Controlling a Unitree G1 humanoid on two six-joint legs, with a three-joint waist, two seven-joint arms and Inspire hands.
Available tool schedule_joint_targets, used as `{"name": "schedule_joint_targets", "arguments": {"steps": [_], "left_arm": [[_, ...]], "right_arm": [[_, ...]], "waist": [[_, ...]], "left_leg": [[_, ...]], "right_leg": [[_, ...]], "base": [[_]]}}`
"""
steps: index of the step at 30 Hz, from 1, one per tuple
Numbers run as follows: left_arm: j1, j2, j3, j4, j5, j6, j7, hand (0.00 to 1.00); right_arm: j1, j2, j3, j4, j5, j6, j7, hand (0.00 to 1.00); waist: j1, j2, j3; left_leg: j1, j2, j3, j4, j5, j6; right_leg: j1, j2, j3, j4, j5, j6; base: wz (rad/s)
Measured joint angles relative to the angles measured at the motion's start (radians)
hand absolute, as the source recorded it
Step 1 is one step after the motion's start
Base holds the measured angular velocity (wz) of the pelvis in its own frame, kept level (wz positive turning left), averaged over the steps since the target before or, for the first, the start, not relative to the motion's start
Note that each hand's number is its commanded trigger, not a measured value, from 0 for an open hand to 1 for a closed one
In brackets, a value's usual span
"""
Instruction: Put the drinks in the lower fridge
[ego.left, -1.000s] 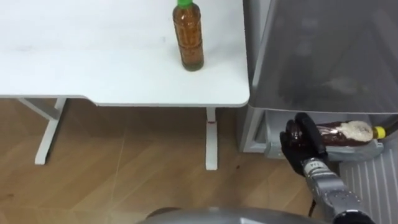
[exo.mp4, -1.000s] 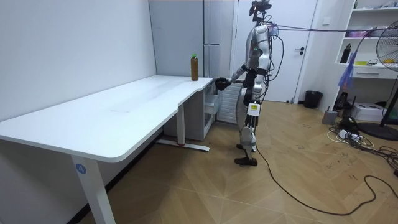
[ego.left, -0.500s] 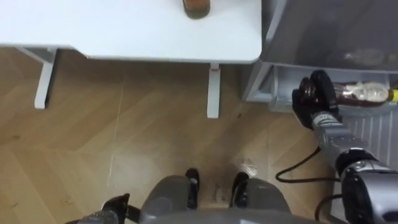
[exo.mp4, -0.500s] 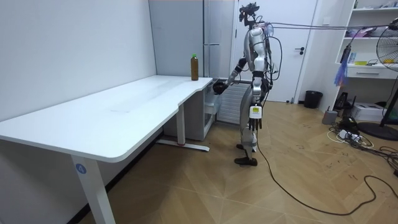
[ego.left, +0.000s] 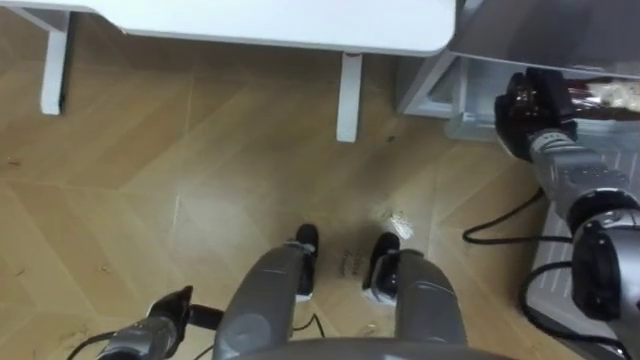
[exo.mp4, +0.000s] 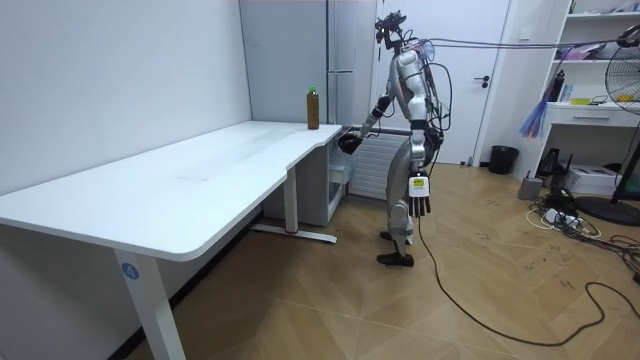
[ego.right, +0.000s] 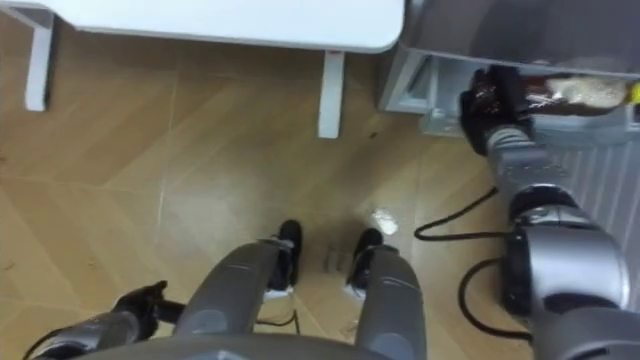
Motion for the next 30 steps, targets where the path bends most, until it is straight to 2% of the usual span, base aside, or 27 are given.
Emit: {"name": "schedule_joint_targets", "arguments": {"steps": [6,11,12,13,14,21,30], "left_arm": [[-0.002,0.000,-0.001,0.002,0.000,0.008,0.002,0.00],[0.000,0.002,-0.024,0.002,-0.002,0.012,0.023,0.00],[0.000,0.002,-0.027,0.002,-0.001,0.013,0.023,0.00],[0.000,0.002,-0.027,0.000,0.000,0.013,0.023,0.00],[0.000,0.002,-0.027,-0.001,0.000,0.013,0.023,0.00],[0.000,0.002,-0.028,-0.006,0.001,0.013,0.040,0.00],[0.000,0.001,-0.038,-0.016,-0.001,0.015,0.060,0.00]], "right_arm": [[-0.042,-0.017,-0.009,0.000,-0.018,-0.001,-0.033,1.00],[-0.045,-0.039,-0.006,-0.005,-0.022,-0.001,-0.047,1.00],[-0.049,-0.039,-0.006,-0.006,-0.023,-0.002,-0.051,0.94],[-0.050,-0.041,-0.005,-0.010,-0.023,-0.002,-0.056,0.65],[-0.051,-0.041,-0.005,-0.012,-0.023,-0.002,-0.056,0.00],[-0.069,-0.048,-0.006,-0.011,-0.019,-0.007,-0.077,0.00],[-0.069,-0.062,-0.008,-0.010,-0.011,-0.012,-0.083,0.00]], "waist": [[0.005,0.007,-0.0002],[0.027,0.011,-0.0019],[0.028,0.011,-0.0020],[0.031,0.011,-0.0021],[0.032,0.011,-0.0021],[0.037,0.016,-0.0051],[0.051,0.016,-0.0051]], "left_leg": [[-0.056,0.001,0.000,0.046,-0.002,0.003],[-0.082,-0.001,0.010,0.106,-0.029,0.003],[-0.092,-0.001,0.010,0.127,-0.038,0.002],[-0.104,0.001,0.010,0.150,-0.050,0.000],[-0.110,0.002,0.009,0.161,-0.054,-0.001],[-0.155,0.008,0.007,0.255,-0.088,-0.004],[-0.167,0.015,0.009,0.267,-0.091,-0.005]], "right_leg": [[-0.049,0.000,0.005,0.037,-0.001,-0.002],[-0.082,-0.001,0.022,0.109,-0.029,-0.005],[-0.091,-0.001,0.023,0.129,-0.036,-0.008],[-0.102,-0.002,0.025,0.152,-0.046,-0.010],[-0.107,-0.003,0.026,0.162,-0.050,-0.010],[-0.146,-0.012,0.027,0.247,-0.083,-0.019],[-0.157,-0.011,0.026,0.254,-0.082,-0.022]], "base": [[0.02],[-0.01],[0.00],[0.00],[0.00],[0.00],[0.00]]}}
